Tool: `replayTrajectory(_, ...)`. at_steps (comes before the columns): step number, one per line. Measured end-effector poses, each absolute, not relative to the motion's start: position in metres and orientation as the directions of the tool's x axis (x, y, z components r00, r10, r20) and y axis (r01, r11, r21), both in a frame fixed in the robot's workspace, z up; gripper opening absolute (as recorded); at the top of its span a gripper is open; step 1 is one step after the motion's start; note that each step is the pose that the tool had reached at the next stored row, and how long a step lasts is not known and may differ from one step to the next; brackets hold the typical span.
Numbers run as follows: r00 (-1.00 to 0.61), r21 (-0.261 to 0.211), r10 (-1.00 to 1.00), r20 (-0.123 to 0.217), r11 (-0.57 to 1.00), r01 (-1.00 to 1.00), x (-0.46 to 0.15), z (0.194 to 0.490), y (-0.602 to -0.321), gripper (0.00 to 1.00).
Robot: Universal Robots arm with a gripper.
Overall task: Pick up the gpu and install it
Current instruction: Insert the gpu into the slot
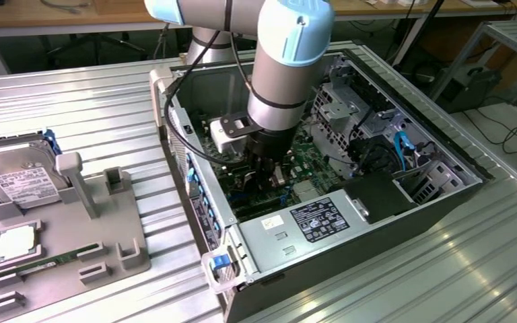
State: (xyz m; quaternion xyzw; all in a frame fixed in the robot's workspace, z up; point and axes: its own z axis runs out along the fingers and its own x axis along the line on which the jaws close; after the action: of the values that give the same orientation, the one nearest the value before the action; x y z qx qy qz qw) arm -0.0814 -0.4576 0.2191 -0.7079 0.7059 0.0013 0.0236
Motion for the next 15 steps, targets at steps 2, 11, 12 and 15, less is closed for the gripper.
replayTrajectory(2, 0.003, -0.031, -0.999, -0.033, -0.002, -1.0, -0.082, 0.22, -0.458, 0.29)
replayTrajectory(11, 0.004, -0.043, -0.999, -0.032, -0.002, -0.999, -0.082, 0.277, -0.458, 0.35)
replayTrajectory(12, 0.004, -0.043, -0.999, -0.032, -0.002, -0.999, -0.082, 0.281, -0.458, 0.35)
replayTrajectory(15, 0.004, -0.045, -0.999, -0.032, -0.002, -0.999, -0.082, 0.287, -0.458, 0.35)
